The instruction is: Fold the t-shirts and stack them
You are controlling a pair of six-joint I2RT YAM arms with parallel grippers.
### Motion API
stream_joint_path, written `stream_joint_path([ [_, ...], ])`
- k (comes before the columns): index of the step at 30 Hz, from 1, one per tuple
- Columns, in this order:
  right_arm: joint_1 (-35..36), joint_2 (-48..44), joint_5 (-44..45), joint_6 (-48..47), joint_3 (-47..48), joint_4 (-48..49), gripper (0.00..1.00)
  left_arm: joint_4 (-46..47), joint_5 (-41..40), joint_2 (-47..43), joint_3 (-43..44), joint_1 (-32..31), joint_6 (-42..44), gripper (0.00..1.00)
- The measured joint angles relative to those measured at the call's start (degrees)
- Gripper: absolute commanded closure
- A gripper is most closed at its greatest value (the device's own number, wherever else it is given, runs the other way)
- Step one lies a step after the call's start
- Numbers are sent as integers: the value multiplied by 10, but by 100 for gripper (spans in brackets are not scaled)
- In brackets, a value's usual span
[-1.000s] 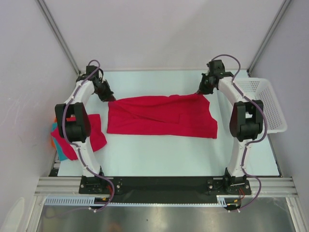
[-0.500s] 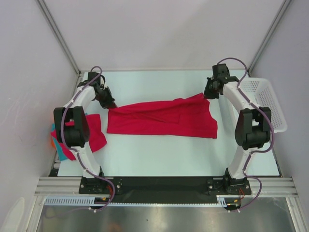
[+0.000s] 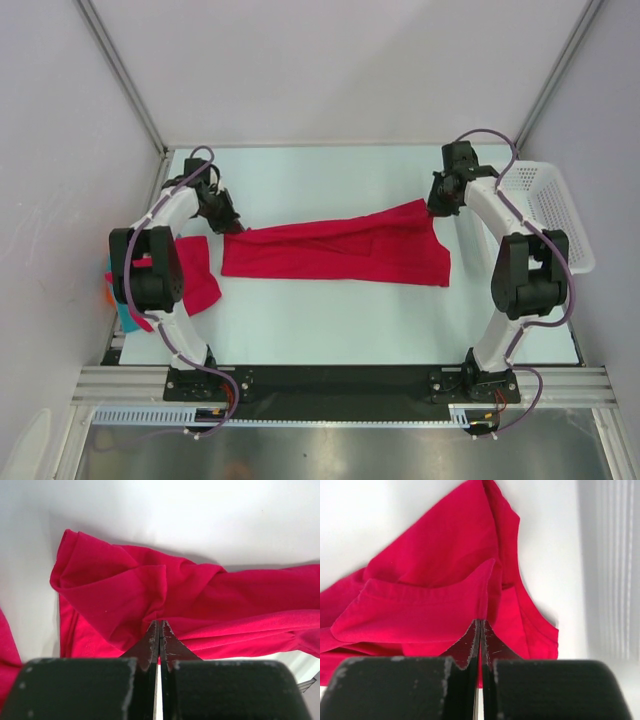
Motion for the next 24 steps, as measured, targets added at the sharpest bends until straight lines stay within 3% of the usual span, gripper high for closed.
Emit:
stream_joint_path([
  [13,0,-54,14,0,-78,-9,100,10,2,-17,-41,-3,4,99],
  [14,0,-55,14,0,-80,-9,100,11,2,-17,-44,-3,4,97],
  [16,0,-55,14,0,-83,-9,77,12,2,-18,-49,-3,4,90],
  [17,0,-55,14,0,-84,-9,64,13,2,-18,-52,-3,4,79],
  [18,0,-55,15,0,-84,-11,58,14,2,-18,-54,-3,4,73],
  [22,0,-55,17,-6,-84,-15,52,14,1,-18,-55,-3,8,46],
  [24,0,-55,17,-6,-84,-16,50,14,-1,-18,-55,-3,6,41],
])
